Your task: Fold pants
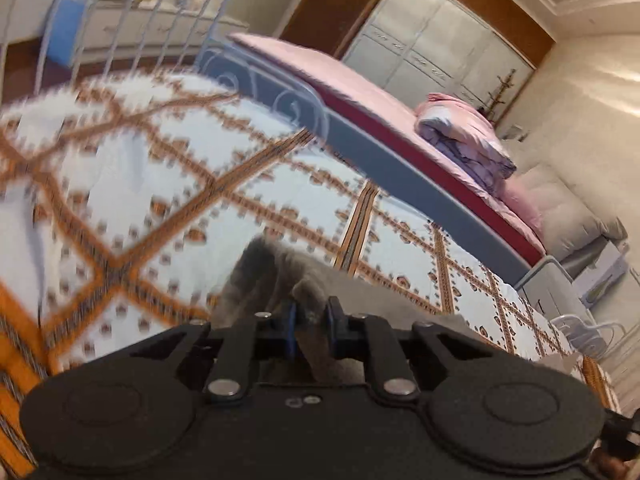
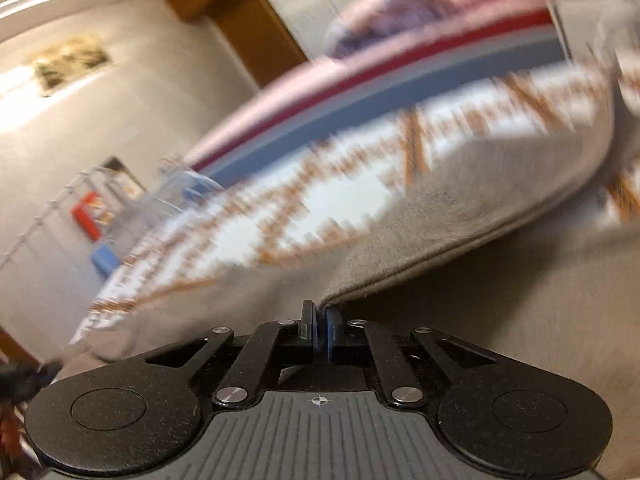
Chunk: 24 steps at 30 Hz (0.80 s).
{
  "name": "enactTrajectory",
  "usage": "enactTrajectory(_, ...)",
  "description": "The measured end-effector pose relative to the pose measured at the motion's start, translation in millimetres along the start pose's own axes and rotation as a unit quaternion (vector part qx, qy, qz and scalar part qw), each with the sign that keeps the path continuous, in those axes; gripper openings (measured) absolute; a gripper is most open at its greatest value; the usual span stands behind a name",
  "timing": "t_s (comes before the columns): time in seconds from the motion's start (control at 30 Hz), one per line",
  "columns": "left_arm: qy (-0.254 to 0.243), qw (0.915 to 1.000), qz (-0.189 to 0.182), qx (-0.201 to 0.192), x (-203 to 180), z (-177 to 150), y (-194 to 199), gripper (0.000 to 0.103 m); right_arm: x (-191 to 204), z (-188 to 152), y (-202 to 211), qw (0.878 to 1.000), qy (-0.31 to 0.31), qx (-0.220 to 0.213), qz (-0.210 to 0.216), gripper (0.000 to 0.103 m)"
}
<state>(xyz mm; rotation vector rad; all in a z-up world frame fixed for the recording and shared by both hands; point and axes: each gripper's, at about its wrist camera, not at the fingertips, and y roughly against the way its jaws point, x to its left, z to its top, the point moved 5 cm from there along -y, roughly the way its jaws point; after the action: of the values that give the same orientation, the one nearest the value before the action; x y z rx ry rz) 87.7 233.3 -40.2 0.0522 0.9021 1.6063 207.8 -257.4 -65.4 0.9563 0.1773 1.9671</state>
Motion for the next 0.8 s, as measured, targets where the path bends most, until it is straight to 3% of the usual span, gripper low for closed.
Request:
enactTrajectory(0.13,-0.050,0.9956,0.061,0.051,12.5,-19.0,-27.7,0.005,9.9,-12.8,22.6,0.999,0.048,0.003,0.006,0.005)
enactTrajectory(0.2,-0.057,0.9928,0.074,0.076,21.7,-39.2,-39.9,0.005,-5.0,-38.4,2.4,0.996,0.047,0.071,-0.032,0.005)
enactTrajectory(0.23,-0.055,0.9938,0.071,0.066,22.7,-42.4,-37.0,0.006,-13.7,-52.0,-8.1,0.992,0.039,0.105,-0.050,0.005)
enactTrajectory(0.3,-0.039,0.9960,0.064,0.049,24.4,-42.6,-25.4,0.011,-16.4,-58.9,-6.2,0.994,0.027,0.099,-0.049,0.007)
enactTrajectory(0.4,-0.042,0.9954,0.067,0.054,21.9,-42.8,-25.2,0.017,-15.8,-49.7,-0.5,0.996,0.015,0.080,-0.045,0.022)
enactTrajectory(0.47,-0.049,0.9942,0.079,0.055,19.8,-43.0,-28.3,0.031,-23.7,-48.0,-2.9,0.995,-0.002,0.083,-0.062,0.032)
enactTrajectory(0.5,-0.053,0.9934,0.086,0.054,18.8,-43.3,-31.1,0.033,-29.1,-48.7,-5.6,0.994,-0.016,0.086,-0.068,0.033)
enactTrajectory(0.53,-0.056,0.9929,0.089,0.056,18.2,-41.9,-36.4,0.032,-32.0,-48.1,-8.7,0.994,-0.026,0.087,-0.066,0.033)
enactTrajectory(0.6,-0.046,0.9938,0.079,0.063,20.0,-38.4,-46.9,0.020,-34.9,-46.9,-10.2,0.994,-0.033,0.082,-0.061,0.032)
enactTrajectory(0.63,-0.036,0.9948,0.075,0.059,20.2,-32.7,-47.5,0.007,-34.3,-43.6,-12.7,0.994,-0.032,0.081,-0.061,0.017)
enactTrajectory(0.67,-0.029,0.9967,0.063,0.043,18.6,-24.8,-43.3,0.004,-33.1,-40.1,-12.0,0.994,-0.032,0.081,-0.059,0.006)
enactTrajectory(0.73,-0.032,0.9989,0.032,-0.009,8.8,-6.9,-25.8,0.003,-23.4,-29.5,-1.4,0.997,-0.029,0.056,-0.042,0.006)
enactTrajectory(0.8,-0.050,0.9978,0.037,-0.023,4.0,3.9,-17.7,0.003,-2.2,-13.2,16.9,1.000,-0.008,0.019,-0.022,0.006)
